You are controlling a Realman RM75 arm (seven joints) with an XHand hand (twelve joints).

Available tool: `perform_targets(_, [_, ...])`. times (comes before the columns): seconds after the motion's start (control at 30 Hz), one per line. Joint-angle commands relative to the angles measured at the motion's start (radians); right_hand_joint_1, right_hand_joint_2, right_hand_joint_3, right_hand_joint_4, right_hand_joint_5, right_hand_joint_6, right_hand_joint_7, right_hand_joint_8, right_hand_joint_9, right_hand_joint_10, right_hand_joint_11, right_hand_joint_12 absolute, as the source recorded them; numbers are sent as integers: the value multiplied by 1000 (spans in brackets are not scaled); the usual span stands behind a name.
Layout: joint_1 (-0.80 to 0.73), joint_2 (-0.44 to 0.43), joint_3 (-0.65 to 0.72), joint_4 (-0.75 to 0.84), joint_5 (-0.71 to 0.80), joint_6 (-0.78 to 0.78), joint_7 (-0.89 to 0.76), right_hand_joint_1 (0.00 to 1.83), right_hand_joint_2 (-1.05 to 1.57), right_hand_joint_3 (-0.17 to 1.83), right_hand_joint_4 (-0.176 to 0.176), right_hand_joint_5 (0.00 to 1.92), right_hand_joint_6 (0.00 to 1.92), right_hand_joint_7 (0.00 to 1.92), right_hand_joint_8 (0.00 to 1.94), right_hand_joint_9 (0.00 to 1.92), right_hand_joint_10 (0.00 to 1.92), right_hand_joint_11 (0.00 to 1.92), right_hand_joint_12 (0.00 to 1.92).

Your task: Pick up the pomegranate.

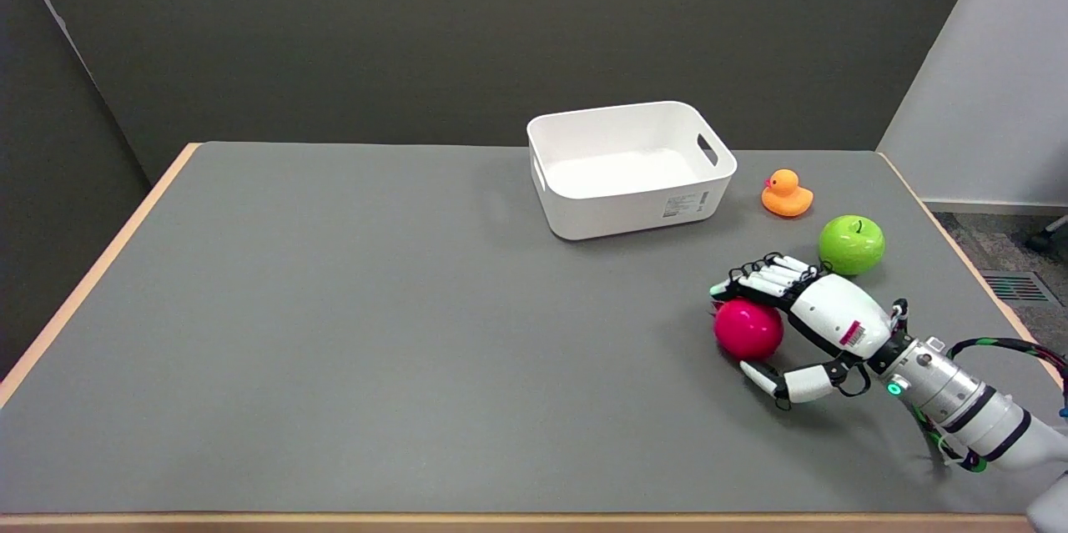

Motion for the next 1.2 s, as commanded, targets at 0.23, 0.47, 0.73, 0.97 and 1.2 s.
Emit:
perform_targets(0.23, [32, -8, -9, -15, 0, 31, 2, 1158, 1106, 300, -39, 628, 1538, 859, 1288, 753, 1332, 332, 1446])
perform_targets(0.47, [44, -2, 4, 24, 9, 50, 9, 1180, 1008, 474, -70, 649, 1503, 899, 1329, 811, 1457, 378, 1488])
perform_targets(0.73, [73, 16, 63, 148, 19, 9, 29, 1191, 1072, 387, -176, 702, 1465, 751, 1475, 876, 1571, 434, 1493])
perform_targets(0.97, [136, 43, 144, 311, 47, -134, 36, 1190, 1058, 422, -176, 701, 1476, 749, 1489, 876, 1612, 475, 1537])
perform_targets(1.2, [322, 59, 122, 431, 69, -371, -33, 1186, 1054, 442, -176, 693, 1492, 741, 1510, 867, 1666, 487, 1543])
